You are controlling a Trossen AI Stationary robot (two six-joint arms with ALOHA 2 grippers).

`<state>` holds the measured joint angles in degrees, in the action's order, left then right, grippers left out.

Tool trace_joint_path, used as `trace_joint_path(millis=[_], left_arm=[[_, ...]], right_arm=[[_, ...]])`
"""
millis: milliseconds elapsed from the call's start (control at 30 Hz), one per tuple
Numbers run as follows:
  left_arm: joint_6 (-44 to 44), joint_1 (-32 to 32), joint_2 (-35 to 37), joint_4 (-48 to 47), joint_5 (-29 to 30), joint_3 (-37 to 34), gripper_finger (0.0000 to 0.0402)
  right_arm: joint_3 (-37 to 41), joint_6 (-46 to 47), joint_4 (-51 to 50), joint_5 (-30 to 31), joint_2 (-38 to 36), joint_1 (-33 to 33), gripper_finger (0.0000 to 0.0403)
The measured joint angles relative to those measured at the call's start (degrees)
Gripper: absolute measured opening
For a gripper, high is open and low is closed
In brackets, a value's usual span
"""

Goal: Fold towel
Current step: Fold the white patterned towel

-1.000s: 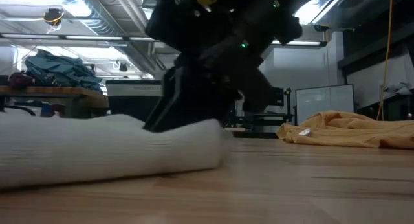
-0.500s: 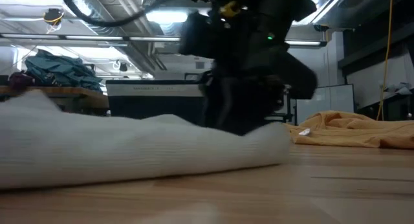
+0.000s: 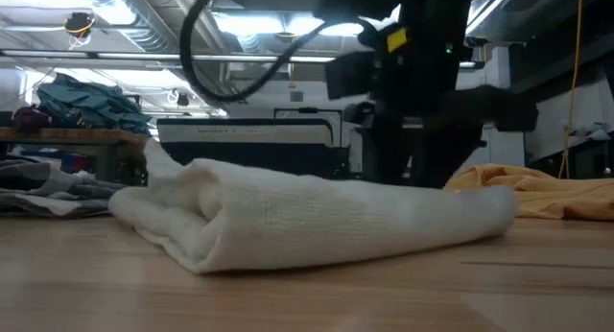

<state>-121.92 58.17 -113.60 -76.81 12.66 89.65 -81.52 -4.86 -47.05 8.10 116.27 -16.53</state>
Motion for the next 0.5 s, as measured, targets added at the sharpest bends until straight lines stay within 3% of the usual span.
trace_joint_path(millis=[233, 500], left_arm=[[7.1, -0.85, 0.0, 4.1, 11.36, 0.0, 0.0009], [19.95, -4.23, 0.0, 9.69, 16.11, -0.02, 0.0111]], right_arm=[[-0.07, 0.62, 0.73, 0.44, -5.26, -0.42, 0.0214], [-0.22, 4.89, -6.75, 0.37, -8.58, -0.42, 0.0214]])
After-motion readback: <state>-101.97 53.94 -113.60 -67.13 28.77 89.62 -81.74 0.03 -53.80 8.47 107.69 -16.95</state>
